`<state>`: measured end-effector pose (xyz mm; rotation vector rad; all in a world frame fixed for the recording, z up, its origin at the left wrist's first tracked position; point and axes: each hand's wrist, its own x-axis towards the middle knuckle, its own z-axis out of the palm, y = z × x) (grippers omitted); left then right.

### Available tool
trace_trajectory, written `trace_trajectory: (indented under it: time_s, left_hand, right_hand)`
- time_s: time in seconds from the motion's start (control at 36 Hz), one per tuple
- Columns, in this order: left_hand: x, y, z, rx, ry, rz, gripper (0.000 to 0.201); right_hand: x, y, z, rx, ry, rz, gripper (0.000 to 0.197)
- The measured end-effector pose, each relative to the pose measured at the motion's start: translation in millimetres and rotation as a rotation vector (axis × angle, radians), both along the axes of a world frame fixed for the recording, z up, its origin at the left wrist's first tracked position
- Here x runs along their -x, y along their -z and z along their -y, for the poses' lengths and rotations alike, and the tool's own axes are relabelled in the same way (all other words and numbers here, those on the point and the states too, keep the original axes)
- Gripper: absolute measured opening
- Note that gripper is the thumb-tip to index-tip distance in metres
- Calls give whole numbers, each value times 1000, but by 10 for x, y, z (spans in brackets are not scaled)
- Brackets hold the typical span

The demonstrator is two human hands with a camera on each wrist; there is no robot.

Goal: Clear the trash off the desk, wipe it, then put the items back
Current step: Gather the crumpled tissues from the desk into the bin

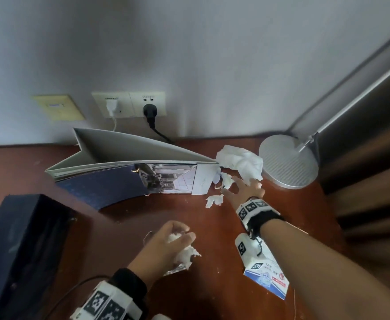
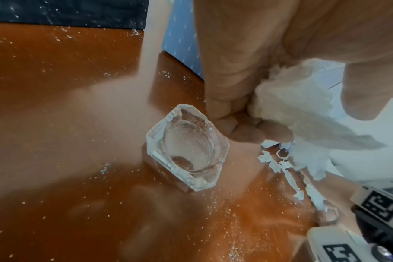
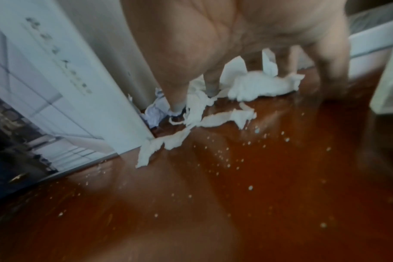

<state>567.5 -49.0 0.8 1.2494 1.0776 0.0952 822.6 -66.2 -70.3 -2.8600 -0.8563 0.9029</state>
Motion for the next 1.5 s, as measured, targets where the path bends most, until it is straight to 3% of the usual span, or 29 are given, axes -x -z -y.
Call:
trace_trajectory:
  time_s: [0.08,0.17,0.28,0.44,0.64,0.72,0.81,0.89,0.94,1.11,1.19,1.25,1.33,1.39,1.44,1.5]
  left_hand:
    - [-58,11,-11,6,-7,-1,18]
    - [-79,80,-27,-58,46,-84,34]
    - [-158,98,-22,12,14,-39,7]
    - [-254,161,-57,47,-20,-48,6]
    - [-573,117,-159,224,-25,-54,29]
    - [-704,29,-151,371,-41,24,34]
    - [-851,13,-105,493,-67,164,60]
    - [-948,16,-44,489,-35,267,48]
    - [-955,65,-36,464,-90,290,43]
    - [-841,169,-65,372,-184,259,14]
    - [-754,211,-64,312,-215,229,12]
    - [-692,258,-85,260,-211,207,8]
    - [-612,231,-122,304,-170,256,13]
    - [-582,181,-128,390,-149,291,16]
    - [-566,138,-106,387,-135,299,22]
    - [-550,105,-91,367,-131,297,20]
  right_hand:
    - [18,45,-36,-26,-54,78,59]
    - [5,61,-43,-69,-93,122,41]
    - [-48,-10,-28,-54,-92,49,34]
    - [-91,-232,94,-221,-32,-87,28]
    - [30,-404,307,-439,53,-228,37]
    - [172,-472,374,-478,-40,-298,37]
    - [453,-570,405,-395,-207,-385,41]
    - [662,-653,421,-409,-272,-432,31]
    - [716,-739,445,-459,-222,-476,23]
    - [665,-635,565,-706,27,-870,53]
    - [666,-681,573,-721,74,-928,56]
    - [643,-698,608,-737,53,-885,53]
    - [531,-705,627,-773,0,-529,47]
    - [470,-701,601,-744,44,-487,54]
    - [500,-678,566,-614,69,-661,58]
    - [625,-680,538,-454,129,-864,43]
